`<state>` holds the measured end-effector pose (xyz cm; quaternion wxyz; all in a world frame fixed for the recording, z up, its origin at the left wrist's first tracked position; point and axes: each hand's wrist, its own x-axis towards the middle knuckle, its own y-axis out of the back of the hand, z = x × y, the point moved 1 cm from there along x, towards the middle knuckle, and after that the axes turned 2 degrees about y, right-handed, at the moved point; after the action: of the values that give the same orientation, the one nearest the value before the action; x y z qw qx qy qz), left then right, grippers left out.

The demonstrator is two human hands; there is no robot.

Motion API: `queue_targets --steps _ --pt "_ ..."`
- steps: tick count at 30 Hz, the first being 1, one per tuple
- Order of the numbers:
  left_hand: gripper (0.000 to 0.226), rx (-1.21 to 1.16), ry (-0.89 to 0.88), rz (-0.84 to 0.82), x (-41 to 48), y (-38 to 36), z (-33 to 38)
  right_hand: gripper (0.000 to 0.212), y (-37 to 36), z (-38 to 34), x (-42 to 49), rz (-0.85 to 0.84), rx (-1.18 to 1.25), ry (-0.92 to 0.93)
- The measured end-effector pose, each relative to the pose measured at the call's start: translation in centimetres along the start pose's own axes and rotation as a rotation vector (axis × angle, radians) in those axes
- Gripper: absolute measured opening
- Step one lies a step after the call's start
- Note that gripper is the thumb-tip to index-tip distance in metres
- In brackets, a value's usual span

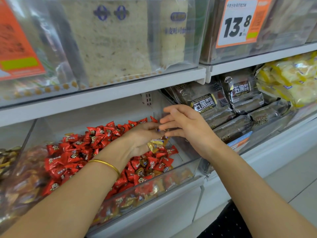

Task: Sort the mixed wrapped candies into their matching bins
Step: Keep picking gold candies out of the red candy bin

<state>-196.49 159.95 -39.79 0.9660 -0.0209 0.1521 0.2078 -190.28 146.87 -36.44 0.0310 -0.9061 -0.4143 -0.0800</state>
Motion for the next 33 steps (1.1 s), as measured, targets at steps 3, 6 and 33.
queue_targets --steps 3,6,33 --pt "0.022 -0.214 0.062 0.035 -0.5 0.7 -0.2 0.021 -0.4 0.4 0.1 0.027 -0.155 0.015" --pt "0.017 -0.371 0.136 0.082 -1.8 1.0 -0.2 0.026 -0.9 1.0 0.3 0.054 -0.326 0.013" --pt "0.023 -0.867 0.236 0.070 -4.0 3.1 0.0 0.025 -3.8 5.9 4.5 -0.393 -1.438 -0.228"
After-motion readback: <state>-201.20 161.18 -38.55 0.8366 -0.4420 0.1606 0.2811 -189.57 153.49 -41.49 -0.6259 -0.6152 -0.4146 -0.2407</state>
